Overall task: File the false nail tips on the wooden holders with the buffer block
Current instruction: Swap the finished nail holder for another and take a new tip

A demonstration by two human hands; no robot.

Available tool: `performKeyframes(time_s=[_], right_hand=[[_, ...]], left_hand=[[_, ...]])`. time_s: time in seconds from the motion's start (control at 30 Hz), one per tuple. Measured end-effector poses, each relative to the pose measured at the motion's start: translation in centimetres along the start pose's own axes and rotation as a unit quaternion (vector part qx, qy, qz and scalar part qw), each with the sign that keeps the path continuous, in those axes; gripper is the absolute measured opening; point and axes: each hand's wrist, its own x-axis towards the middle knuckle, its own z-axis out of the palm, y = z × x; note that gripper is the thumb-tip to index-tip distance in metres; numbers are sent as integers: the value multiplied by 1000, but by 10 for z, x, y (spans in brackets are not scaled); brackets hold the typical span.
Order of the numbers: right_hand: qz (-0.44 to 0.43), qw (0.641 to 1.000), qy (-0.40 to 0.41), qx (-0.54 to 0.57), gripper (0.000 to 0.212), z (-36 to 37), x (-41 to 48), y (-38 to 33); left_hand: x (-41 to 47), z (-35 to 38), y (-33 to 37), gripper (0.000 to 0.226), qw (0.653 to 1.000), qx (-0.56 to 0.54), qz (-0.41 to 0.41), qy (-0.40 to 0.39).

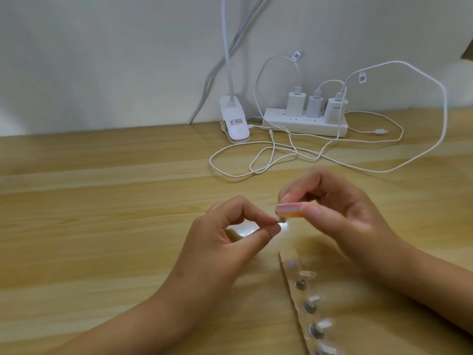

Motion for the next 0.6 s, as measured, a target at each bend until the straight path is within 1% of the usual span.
performKeyframes(time_s=[0.1, 0.2, 0.3, 0.37, 0.43, 0.53, 0.6], right_hand=[[38, 999, -16, -18, 26, 1, 1, 4], [21, 1000, 13, 4, 25, 0, 0, 4], [32, 999, -9, 11, 28, 3, 0, 2], [41, 999, 1, 17, 33, 3, -1, 2], [28, 999, 21, 27, 31, 2, -1, 0], [48, 999, -7, 11, 33, 4, 0, -1], [52, 999, 2, 11, 35, 4, -1, 1]], left_hand=[[0, 1, -1, 23, 1000, 0, -3, 6], [1, 0, 0, 22, 1000, -5, -1, 5], [1, 0, -2, 19, 1000, 7, 4, 8], [1, 0, -2, 18, 1000, 6, 2, 10], [2, 0, -2, 19, 1000, 5, 0, 13], [2, 0, -3, 21, 1000, -2, -5, 13], [2, 0, -3, 20, 1000, -8, -3, 16]])
